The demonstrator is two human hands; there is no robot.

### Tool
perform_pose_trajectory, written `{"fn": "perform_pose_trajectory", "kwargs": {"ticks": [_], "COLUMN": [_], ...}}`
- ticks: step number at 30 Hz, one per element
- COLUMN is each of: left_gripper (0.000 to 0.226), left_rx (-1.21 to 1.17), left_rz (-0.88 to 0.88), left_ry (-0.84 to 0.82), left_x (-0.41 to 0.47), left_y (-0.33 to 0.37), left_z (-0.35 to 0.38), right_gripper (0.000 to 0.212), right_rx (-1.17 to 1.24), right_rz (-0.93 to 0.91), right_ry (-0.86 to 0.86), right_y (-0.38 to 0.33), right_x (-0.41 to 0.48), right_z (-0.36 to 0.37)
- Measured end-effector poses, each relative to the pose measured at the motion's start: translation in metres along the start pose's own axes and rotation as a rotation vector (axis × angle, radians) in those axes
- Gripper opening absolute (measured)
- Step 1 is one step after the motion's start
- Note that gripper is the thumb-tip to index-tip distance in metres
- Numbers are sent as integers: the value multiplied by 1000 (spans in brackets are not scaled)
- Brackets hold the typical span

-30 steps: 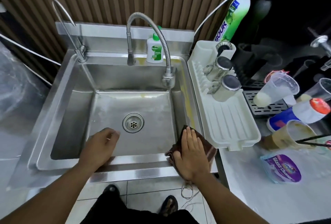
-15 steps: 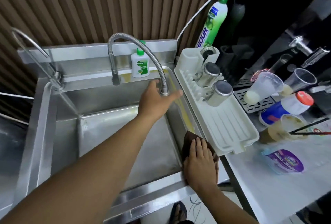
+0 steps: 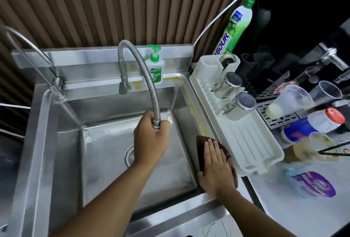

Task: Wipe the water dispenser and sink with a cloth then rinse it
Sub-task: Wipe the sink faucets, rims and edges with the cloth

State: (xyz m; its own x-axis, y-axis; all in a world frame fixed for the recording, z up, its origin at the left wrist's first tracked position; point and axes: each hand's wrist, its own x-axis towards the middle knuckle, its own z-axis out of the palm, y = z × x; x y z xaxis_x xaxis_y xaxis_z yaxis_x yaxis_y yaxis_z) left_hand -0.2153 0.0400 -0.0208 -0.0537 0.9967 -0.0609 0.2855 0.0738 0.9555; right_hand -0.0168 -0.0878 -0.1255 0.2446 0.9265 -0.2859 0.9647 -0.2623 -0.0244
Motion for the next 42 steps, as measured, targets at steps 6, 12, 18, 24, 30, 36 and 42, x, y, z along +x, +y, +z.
{"fn": "perform_pose_trajectory", "kwargs": {"ticks": [6, 12, 18, 24, 30, 36, 42], "left_gripper": [37, 33, 56, 47, 76, 43, 77], "left_rx": [84, 35, -163, -459, -721, -455, -279], "left_rz": [18, 9, -118, -523, -756, -438, -289], "left_ry": [55, 257, 486, 628, 382, 312, 368], "left_x": [-3, -8, -6, -5, 13, 86, 165], "left_y": [-8, -26, -49, -52, -12, 8, 30], "left_z": [-29, -61, -80, -73, -36, -9, -6], "right_gripper": [93, 97, 92, 97, 87, 89, 92], "right_rx": [-102, -113, -81, -90, -119, -119, -80], "right_rz": [-58, -77, -103, -91, -64, -60, -63], "right_ry": [59, 69, 79, 65, 114, 108, 75], "right_y": [-10, -21, -10, 2, -1, -9, -22], "right_x": [41, 65, 37, 5, 13, 45, 89], "right_z": [-15, -29, -15, 0, 4, -7, -23]}}
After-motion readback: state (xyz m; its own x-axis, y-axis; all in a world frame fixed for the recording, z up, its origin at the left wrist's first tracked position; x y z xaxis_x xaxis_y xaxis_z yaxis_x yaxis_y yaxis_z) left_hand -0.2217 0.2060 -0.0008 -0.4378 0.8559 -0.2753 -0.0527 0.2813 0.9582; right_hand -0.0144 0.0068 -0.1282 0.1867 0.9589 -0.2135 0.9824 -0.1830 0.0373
